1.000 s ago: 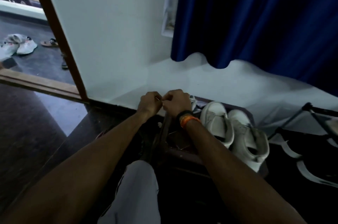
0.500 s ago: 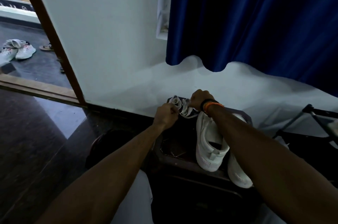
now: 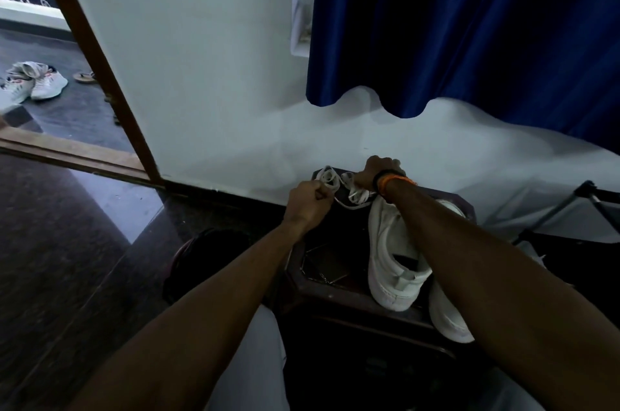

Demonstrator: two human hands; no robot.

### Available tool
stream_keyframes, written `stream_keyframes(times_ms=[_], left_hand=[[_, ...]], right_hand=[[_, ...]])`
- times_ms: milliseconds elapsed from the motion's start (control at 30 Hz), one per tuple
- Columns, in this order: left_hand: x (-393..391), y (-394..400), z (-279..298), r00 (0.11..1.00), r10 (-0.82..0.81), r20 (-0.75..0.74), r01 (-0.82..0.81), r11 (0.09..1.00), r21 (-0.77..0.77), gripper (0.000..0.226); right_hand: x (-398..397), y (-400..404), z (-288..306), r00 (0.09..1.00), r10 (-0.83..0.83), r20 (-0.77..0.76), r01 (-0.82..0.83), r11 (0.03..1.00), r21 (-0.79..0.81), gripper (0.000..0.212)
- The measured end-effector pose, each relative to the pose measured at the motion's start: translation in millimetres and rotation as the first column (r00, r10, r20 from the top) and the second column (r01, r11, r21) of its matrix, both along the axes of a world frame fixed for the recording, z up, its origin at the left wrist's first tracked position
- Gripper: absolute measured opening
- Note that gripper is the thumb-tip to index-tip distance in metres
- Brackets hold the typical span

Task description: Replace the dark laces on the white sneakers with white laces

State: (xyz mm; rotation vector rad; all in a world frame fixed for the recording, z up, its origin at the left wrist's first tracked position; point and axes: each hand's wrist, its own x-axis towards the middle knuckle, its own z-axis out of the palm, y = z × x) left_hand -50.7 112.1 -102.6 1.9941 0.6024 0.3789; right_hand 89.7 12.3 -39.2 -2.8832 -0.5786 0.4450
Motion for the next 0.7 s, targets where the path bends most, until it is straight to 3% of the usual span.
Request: stream_keyframes(times_ms=[167, 300, 367, 533, 700], left_hand=[[1.0, -6.1, 5.5, 1.000, 0.026, -0.012, -0.026, 1.000, -0.017, 0.010], [3.6, -15.7, 26.3, 0.998, 0.059, 0.039, -0.057, 0.997, -0.044, 0.005], [4.0, -21.0, 44.4, 0.994, 0.053, 0.099, -0.045, 0.995, -0.086, 0.017], [6.5, -41.8, 103.2, 0.959, -0.123, 0.255, 0.176, 0.965, -0.194, 0.061], [9.0, -65.4, 149.3, 0.883, -0.320, 0.345, 0.400, 0.896, -0.195, 0.039]], right_hand=[[-0.9, -20.1, 33.0, 0.994, -0.089, 0.065, 0.072, 0.973, 0.219, 0.043], [-4.2, -34.4, 71.6, 0.994, -0.102, 0.024, 0.085, 0.921, 0.379, 0.030], [-9.4, -42.8, 93.1, 0.997, -0.082, -0.017, 0.080, 0.877, 0.474, 0.019], [-33.9, -70.2, 133.1, 0.988, 0.020, -0.155, 0.094, 0.714, 0.694, 0.008], [-56.7, -93.7, 156.8, 0.981, 0.066, -0.183, 0.113, 0.571, 0.813, 0.023]])
